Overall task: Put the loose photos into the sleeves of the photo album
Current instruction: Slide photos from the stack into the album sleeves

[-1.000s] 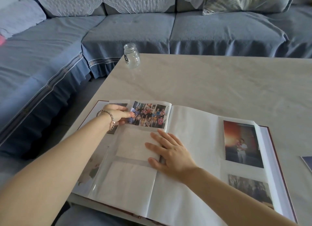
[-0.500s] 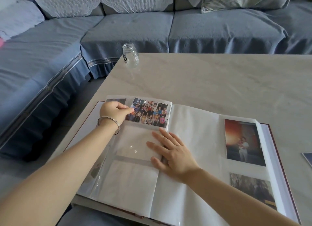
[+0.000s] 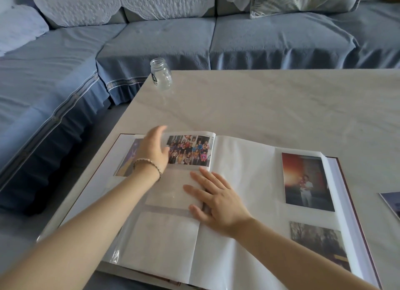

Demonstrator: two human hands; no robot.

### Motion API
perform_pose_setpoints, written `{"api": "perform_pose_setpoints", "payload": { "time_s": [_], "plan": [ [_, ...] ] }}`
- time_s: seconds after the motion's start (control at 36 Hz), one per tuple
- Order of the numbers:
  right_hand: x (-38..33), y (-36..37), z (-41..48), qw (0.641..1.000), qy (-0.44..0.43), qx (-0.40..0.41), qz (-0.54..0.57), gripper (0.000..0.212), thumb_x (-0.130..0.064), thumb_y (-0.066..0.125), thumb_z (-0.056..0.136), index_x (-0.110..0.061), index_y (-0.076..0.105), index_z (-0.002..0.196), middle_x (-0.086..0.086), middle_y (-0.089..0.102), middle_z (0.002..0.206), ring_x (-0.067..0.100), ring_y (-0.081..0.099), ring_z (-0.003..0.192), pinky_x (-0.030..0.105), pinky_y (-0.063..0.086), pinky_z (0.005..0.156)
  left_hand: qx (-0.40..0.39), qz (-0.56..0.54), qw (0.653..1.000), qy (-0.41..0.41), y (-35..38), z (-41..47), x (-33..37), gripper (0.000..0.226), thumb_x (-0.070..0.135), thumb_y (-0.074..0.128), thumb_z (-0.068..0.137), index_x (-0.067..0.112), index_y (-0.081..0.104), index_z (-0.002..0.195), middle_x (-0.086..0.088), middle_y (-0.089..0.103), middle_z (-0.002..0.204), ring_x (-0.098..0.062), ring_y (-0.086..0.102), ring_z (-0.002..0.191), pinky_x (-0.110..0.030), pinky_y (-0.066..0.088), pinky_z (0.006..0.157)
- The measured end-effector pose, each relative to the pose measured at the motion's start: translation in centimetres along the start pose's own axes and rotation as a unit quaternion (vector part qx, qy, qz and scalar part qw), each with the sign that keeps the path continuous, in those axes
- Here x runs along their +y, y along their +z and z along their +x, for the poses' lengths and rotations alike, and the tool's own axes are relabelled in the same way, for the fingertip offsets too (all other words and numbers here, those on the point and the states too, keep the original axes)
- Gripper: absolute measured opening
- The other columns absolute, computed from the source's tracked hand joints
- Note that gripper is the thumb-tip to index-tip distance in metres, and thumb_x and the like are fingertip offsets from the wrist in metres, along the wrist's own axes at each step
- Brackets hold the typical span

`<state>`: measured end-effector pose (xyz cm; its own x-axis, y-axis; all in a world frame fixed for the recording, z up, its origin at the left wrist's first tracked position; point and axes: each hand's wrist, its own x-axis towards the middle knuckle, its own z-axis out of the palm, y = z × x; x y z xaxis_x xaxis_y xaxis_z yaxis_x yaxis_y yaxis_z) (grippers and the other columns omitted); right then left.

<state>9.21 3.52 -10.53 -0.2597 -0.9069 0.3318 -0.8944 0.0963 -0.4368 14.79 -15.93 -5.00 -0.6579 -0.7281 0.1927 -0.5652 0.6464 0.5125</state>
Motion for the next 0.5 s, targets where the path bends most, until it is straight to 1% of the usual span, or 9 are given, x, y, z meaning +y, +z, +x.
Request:
{"api": "perform_pose_setpoints", "payload": {
  "time_s": [0.06,0.11,0.14,0.19,0.25,0.36,0.42,0.44,0.5],
  "plan": [
    [0.0,-0.1,-0.1,1.0,0.0,0.0,0.011,0.053,-0.051,0.024,0.096,-0.023,0.063,0.119,0.005,0.054,0.134,0.025,0.043,0.131,0.035,0.026,0.108,-0.089,-0.03,0.98,0.174,0.8,-0.7,0.6,0.049,0.002,0.052,0.092,0.013,0.042,0.139,0.002,0.034,0.147,-0.011,0.027,0.137,-0.028,0.024,0.113],
    [0.0,-0.1,-0.1,1.0,-0.007,0.002,0.019,0.046,-0.048,0.032,0.095,-0.023,0.062,0.12,0.005,0.052,0.136,0.024,0.041,0.132,0.036,0.026,0.109,-0.208,-0.041,0.948,0.238,1.7,-1.6,0.8,0.048,0.008,0.042,0.097,0.022,0.033,0.142,0.013,0.023,0.146,-0.003,0.017,0.138,-0.021,0.013,0.115],
    [0.0,-0.1,0.0,1.0,-0.01,0.004,0.021,0.043,-0.045,0.038,0.093,-0.023,0.062,0.12,0.006,0.052,0.136,0.024,0.04,0.133,0.036,0.026,0.109,-0.233,-0.016,0.941,0.245,2.1,-1.7,0.6,0.047,0.015,0.037,0.098,0.026,0.026,0.142,0.017,0.019,0.145,-0.003,0.014,0.139,-0.022,0.008,0.115],
    [0.0,0.0,-0.1,1.0,-0.009,0.007,0.022,0.041,-0.043,0.044,0.089,-0.022,0.063,0.119,0.006,0.053,0.136,0.024,0.041,0.132,0.036,0.026,0.108,-0.248,0.037,0.941,0.226,2.4,-1.6,-0.2,0.048,0.027,0.028,0.097,0.028,0.016,0.144,0.019,0.009,0.145,-0.006,0.008,0.142,-0.024,0.002,0.115],
    [0.0,0.0,-0.1,1.0,-0.004,0.01,0.021,0.041,-0.042,0.046,0.087,-0.021,0.065,0.116,0.006,0.055,0.133,0.025,0.044,0.13,0.035,0.027,0.108,-0.255,0.058,0.95,0.172,2.1,-1.3,-0.9,0.052,0.034,0.026,0.097,0.024,0.014,0.147,0.016,0.006,0.149,-0.01,0.007,0.144,-0.021,0.002,0.114],
    [-0.3,-0.1,-0.3,0.999,0.005,0.008,0.038,0.037,-0.037,0.048,0.085,-0.019,0.068,0.111,0.006,0.059,0.128,0.023,0.05,0.125,0.031,0.03,0.107,-0.263,0.136,0.953,0.068,1.1,-1.3,-1.2,0.048,0.032,0.027,0.102,0.025,0.016,0.148,0.008,0.01,0.156,-0.01,0.009,0.144,-0.027,0.007,0.116],
    [-0.5,-0.5,-0.2,0.999,0.006,0.001,0.05,0.037,-0.036,0.048,0.086,-0.018,0.068,0.11,0.006,0.06,0.126,0.023,0.051,0.123,0.028,0.028,0.106,-0.246,0.198,0.948,0.043,0.7,-1.3,-0.3,0.047,0.034,0.025,0.102,0.025,0.021,0.148,0.006,0.016,0.156,-0.013,0.017,0.142,-0.031,0.012,0.116],
    [-0.6,-0.9,-0.2,0.998,0.005,-0.002,0.062,0.035,-0.034,0.048,0.085,-0.017,0.069,0.108,0.006,0.061,0.125,0.023,0.053,0.121,0.027,0.029,0.106,-0.229,0.213,0.949,0.028,0.4,-1.4,0.4,0.046,0.032,0.026,0.102,0.022,0.027,0.146,0.003,0.024,0.154,-0.016,0.026,0.139,-0.032,0.018,0.115],
    [-0.5,-2.0,-0.4,0.996,0.013,-0.002,0.092,0.031,-0.027,0.048,0.082,-0.015,0.071,0.099,0.005,0.066,0.115,0.02,0.059,0.112,0.026,0.039,0.098,-0.194,0.203,0.96,0.007,-0.1,-1.5,2.1,0.039,0.026,0.033,0.101,0.016,0.043,0.137,-0.003,0.044,0.142,-0.022,0.046,0.124,-0.032,0.035,0.104]
  ]
}}
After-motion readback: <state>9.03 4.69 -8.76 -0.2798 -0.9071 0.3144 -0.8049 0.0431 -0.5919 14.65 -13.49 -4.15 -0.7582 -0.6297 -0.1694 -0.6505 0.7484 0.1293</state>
